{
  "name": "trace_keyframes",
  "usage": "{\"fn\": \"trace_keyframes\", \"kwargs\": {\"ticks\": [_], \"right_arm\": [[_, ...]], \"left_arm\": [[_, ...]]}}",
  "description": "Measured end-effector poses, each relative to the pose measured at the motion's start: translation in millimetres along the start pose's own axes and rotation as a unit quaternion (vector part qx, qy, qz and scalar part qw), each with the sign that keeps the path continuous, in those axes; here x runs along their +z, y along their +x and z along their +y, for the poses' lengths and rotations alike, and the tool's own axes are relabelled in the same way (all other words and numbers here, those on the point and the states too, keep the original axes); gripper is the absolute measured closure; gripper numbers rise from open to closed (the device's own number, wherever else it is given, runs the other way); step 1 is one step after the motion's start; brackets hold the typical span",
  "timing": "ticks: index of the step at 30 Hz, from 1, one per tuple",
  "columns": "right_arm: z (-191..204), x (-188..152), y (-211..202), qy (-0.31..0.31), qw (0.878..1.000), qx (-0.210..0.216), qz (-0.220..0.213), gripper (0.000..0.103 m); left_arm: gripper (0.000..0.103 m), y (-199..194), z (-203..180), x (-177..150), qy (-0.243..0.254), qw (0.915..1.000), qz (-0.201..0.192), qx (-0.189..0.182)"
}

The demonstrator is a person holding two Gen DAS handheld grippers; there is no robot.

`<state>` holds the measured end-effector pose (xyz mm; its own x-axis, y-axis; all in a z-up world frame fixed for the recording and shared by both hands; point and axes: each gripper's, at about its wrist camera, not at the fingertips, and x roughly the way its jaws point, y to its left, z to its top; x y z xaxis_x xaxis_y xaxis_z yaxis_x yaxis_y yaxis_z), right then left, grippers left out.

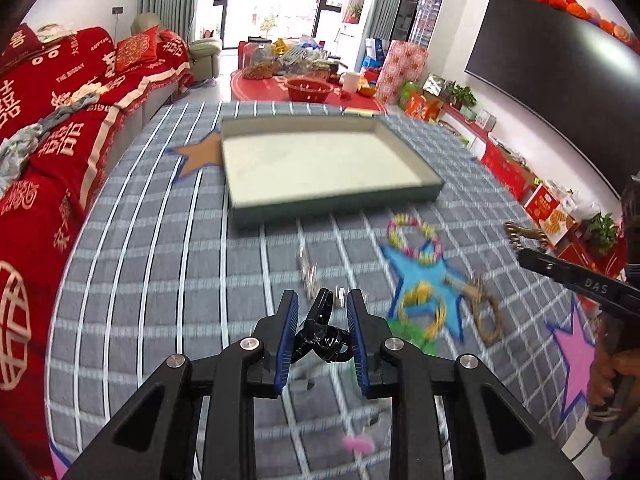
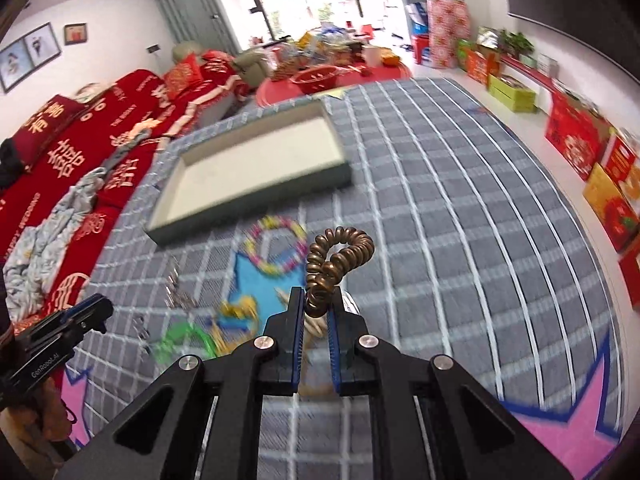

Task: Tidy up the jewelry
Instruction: 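Carry both items into the cream tray and open both tools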

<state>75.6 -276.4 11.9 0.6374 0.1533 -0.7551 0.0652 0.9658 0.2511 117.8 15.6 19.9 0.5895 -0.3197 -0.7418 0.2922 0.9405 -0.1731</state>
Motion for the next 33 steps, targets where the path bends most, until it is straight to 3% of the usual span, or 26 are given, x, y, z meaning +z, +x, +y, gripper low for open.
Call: {"fn": "trace_keyframes", "kwargs": {"ticks": [8, 15, 24, 33], "right_arm": [[23, 85, 56, -0.025, 0.999, 0.031, 0.010, 0.091], [31, 137, 123, -0.039, 0.999, 0.023, 0.026, 0.091], [15, 129, 181, -0.034, 0.996, -0.007, 0.079, 0.091], [18, 101, 168, -0.056, 0.994, -0.016, 0.093, 0.091]], "left_arm": [[0.064, 43, 5, 73, -0.001, 0.9998, -0.017, 0.014], [0.064, 100, 23, 111, -0.014, 0.9990, -0.002, 0.041], [0.064, 155, 33, 115, -0.010, 0.9975, 0.037, 0.059], [0.064, 163, 27, 105, 0.006, 0.9967, 0.050, 0.064]]}}
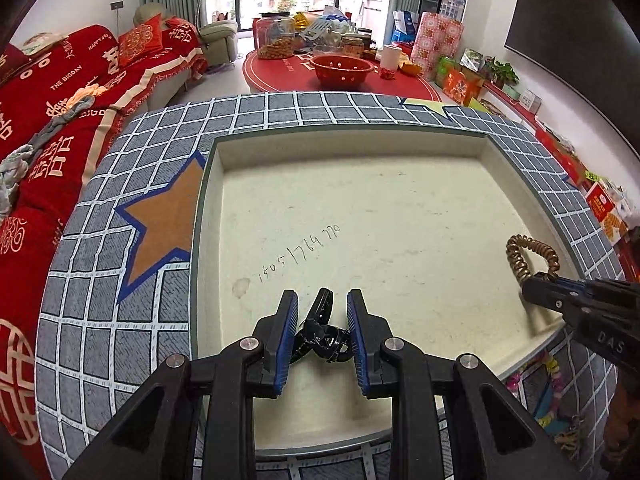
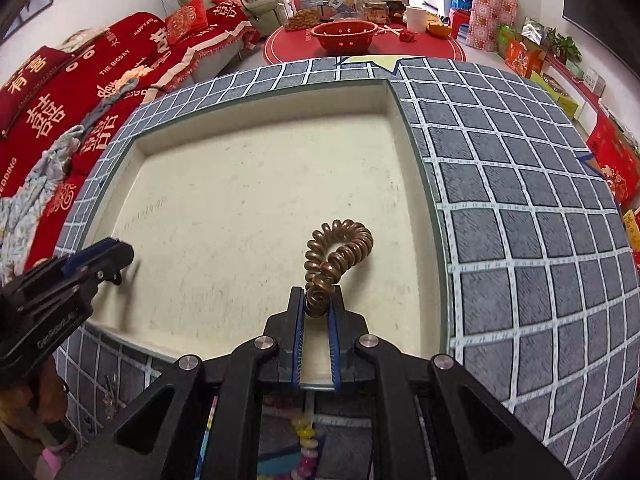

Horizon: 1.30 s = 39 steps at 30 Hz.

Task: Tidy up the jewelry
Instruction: 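Carry both items into the cream tray and open both tools, then move both open tools back toward the jewelry on the rug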

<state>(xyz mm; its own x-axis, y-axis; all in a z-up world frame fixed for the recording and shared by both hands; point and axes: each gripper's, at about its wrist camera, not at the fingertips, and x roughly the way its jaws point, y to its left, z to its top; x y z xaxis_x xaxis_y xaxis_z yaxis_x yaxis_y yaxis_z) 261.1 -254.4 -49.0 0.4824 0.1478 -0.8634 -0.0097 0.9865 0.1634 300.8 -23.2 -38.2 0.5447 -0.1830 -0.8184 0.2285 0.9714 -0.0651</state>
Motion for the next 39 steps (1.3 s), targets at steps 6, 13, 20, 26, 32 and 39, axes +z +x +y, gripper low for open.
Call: {"fn": "trace_keyframes", "kwargs": {"ticks": [6, 13, 20, 26, 32, 39], "right_arm": [[-1, -7, -4, 0.014, 1.000, -0.006, -0.009, 0.091], [6, 1, -9, 0.020, 1.000, 0.006, -0.020, 0.063], [8, 7, -37, 0.032, 0.998, 0.021, -0.057, 0.040], [5, 5, -72, 0.050, 0.994, 0.032, -0.089, 0.022], [11, -10, -107, 0.051, 0.990, 0.040, -0.124, 0.011], [20, -42, -150, 0.051, 0.982, 0.038, -0.181, 0.010]], "left_arm": [[0.064, 4, -5, -3, 0.006, 0.9998, 0.002, 0.018], [0.057, -5, -5, -5, 0.000, 0.9994, -0.008, 0.033], [0.000, -32, -9, -3, -0.005, 0.9983, -0.044, 0.039], [0.000, -72, -7, -8, -0.010, 0.9957, -0.087, 0.031], [0.000, -111, -2, -25, -0.023, 0.9945, -0.103, -0.004], [0.000, -143, -7, -61, -0.011, 0.9942, -0.106, -0.012]]}}
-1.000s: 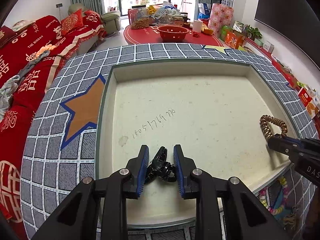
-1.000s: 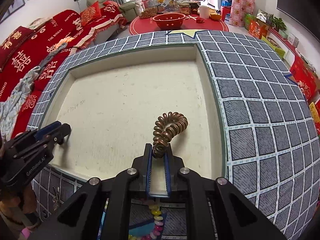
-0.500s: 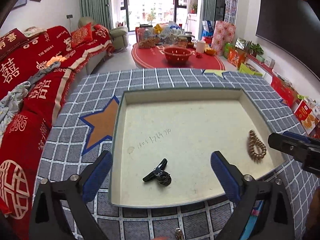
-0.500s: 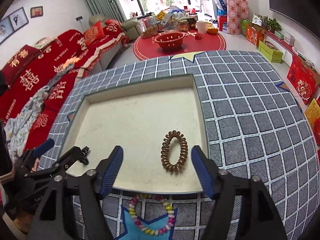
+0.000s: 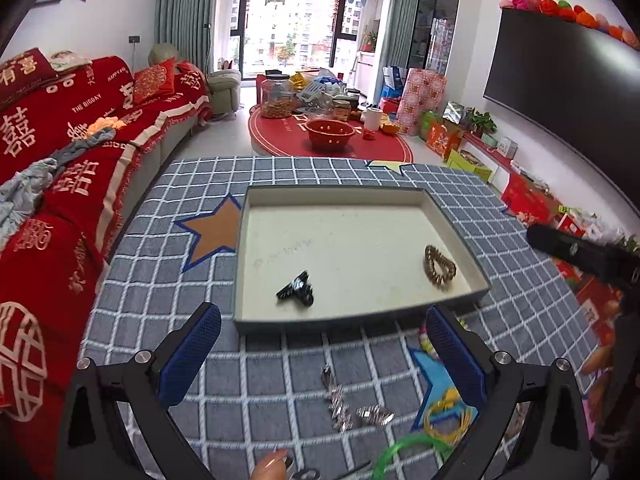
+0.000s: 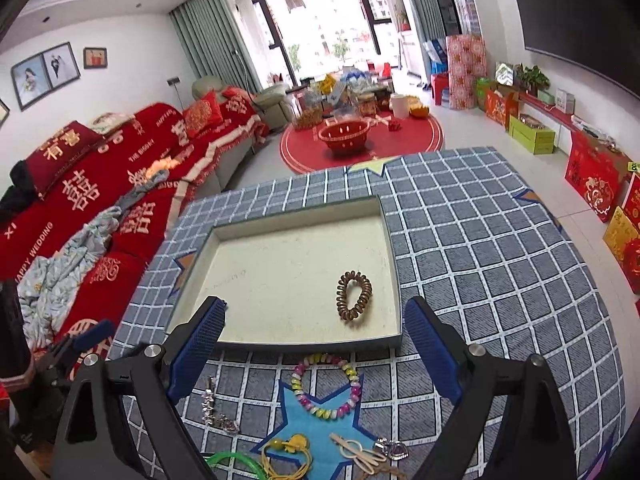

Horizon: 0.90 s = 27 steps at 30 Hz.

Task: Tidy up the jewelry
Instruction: 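Move both open tools back toward the jewelry on the rug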

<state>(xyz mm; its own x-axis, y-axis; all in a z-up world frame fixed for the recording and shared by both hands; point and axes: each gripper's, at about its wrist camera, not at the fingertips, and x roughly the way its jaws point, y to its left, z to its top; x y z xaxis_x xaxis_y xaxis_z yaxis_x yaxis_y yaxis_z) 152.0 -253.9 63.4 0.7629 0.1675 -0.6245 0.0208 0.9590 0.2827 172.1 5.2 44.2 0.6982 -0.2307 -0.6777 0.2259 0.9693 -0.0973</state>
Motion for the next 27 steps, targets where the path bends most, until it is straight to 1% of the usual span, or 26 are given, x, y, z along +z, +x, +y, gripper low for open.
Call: {"fn": "trace_keyframes", "kwargs": {"ticks": [2, 4, 7, 11, 13, 20, 27], "right_arm": [[0, -6, -14, 0.004, 1.000, -0.001, -0.019, 0.010], [1, -11, -28, 0.007, 1.000, -0.004, -0.030, 0.010], [1, -19, -43, 0.010, 0.999, -0.008, -0.030, 0.010], [5, -33, -56, -0.003, 0.999, -0.032, -0.014, 0.010], [6, -43, -61, -0.008, 0.999, -0.040, -0.009, 0.010], [-7, -80, -77, 0.016, 0.999, -0.045, 0.014, 0.010], [-26, -120, -70, 0.035, 0.994, -0.077, 0.065, 0.010]], "left_arm": [[0.000, -11, -1, -11, 0.007, 0.9997, -0.005, 0.023], [0.000, -20, 1, -21, 0.003, 0.9995, -0.005, 0.030], [0.000, -31, 5, -37, -0.003, 0.9994, -0.004, 0.036], [0.000, -38, 8, -58, 0.001, 0.9988, 0.007, 0.049], [0.000, -40, 9, -69, 0.007, 0.9993, 0.022, 0.031], [0.000, -42, 13, -102, -0.013, 0.9981, 0.050, 0.034], [0.000, -33, 11, -124, -0.021, 0.9953, 0.088, 0.035]]}}
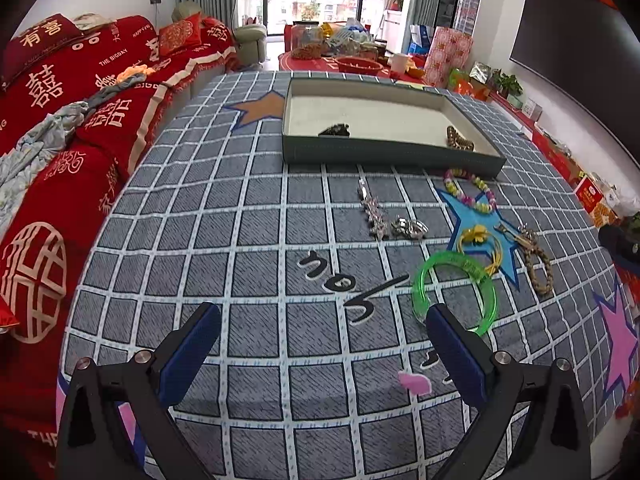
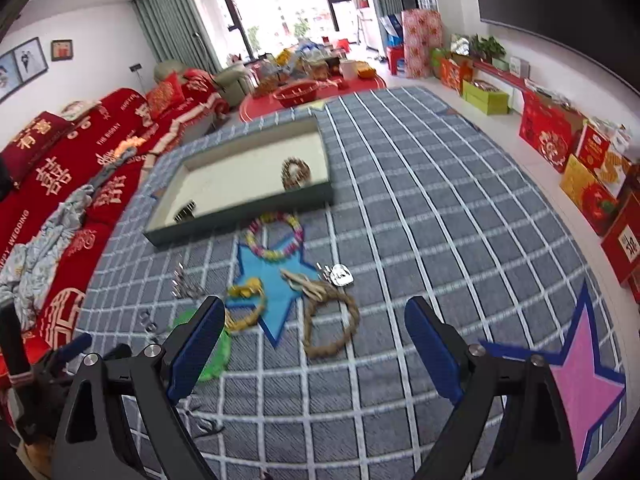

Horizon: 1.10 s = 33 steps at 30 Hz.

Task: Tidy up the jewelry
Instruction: 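Move both open tools back toward the jewelry on the rug, then grasp the green bangle with the left tool while the right tool grasps the braided tan bracelet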

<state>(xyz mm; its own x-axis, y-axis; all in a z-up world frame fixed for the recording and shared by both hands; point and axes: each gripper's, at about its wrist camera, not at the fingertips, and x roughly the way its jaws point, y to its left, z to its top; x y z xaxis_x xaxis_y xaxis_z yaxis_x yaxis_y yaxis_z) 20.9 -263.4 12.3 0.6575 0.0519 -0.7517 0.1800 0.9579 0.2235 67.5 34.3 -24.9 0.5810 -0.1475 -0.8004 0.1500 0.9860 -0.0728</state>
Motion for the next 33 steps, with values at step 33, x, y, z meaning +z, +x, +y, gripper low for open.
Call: {"fn": "trace_keyframes", "kwargs": {"ticks": [33], "right_arm": [[7, -26, 78, -0.056, 0.990, -0.092, 0.088, 0.011]], "left_arm": [[0.008, 53, -49, 23, 0.064, 0.9964, 0.053, -0.018]]}}
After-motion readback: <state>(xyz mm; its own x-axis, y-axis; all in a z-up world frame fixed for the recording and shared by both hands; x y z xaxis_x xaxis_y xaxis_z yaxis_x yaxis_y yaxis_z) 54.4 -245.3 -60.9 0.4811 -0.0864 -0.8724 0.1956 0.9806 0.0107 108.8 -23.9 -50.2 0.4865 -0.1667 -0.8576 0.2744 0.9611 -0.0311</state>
